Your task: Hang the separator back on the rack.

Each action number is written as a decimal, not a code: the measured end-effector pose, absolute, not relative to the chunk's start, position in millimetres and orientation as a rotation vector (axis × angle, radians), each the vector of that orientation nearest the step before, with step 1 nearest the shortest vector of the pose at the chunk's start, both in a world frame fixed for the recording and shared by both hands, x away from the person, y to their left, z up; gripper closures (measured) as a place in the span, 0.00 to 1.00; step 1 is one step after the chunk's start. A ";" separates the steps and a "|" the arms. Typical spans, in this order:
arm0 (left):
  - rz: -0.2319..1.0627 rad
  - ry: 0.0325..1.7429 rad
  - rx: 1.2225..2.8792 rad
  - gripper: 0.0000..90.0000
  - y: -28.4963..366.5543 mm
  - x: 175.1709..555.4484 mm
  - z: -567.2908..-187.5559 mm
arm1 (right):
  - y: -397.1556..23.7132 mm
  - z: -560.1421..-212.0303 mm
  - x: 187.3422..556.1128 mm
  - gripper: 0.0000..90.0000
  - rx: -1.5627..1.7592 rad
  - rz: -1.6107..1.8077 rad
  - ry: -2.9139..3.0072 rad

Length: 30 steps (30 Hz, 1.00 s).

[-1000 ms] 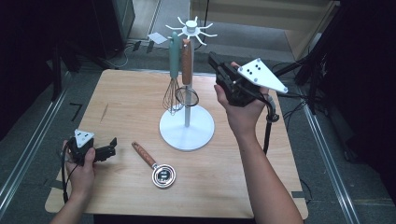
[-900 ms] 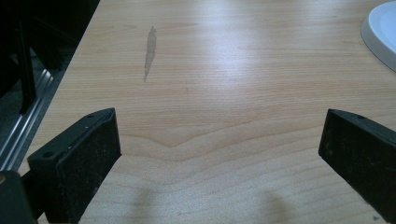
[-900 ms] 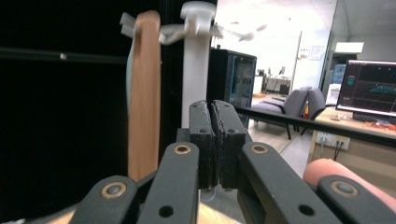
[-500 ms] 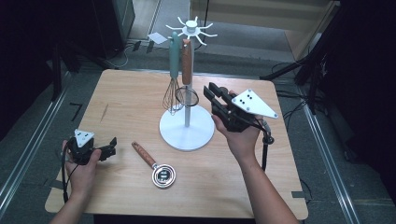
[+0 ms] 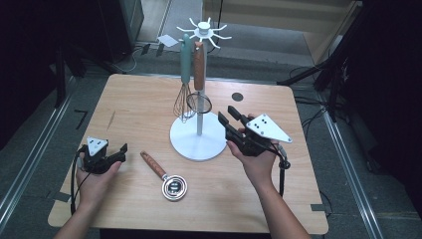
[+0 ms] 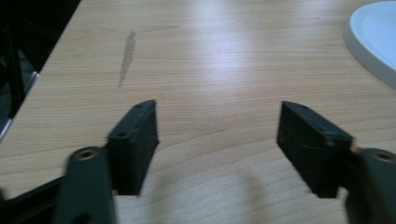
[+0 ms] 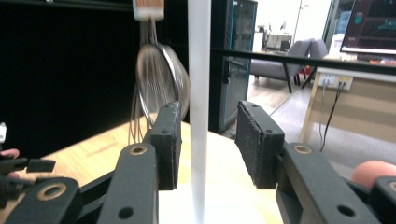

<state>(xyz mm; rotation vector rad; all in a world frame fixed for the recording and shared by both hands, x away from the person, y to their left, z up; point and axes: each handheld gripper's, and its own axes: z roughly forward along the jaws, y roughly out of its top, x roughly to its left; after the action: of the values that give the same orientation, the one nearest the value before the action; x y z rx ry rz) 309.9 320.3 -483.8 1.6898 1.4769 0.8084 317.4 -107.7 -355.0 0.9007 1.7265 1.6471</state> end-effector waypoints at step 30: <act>0.485 1.378 1.920 1.00 297.0 332.2 -486.3 | -177.7 -426.9 280.7 0.58 1.083 1.584 1.739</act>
<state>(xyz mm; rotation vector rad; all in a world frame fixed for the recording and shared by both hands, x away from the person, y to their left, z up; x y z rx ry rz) 332.2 297.0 -486.3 1.9199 1.3779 0.4853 280.7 -177.7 -426.9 1.0826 1.7386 1.5841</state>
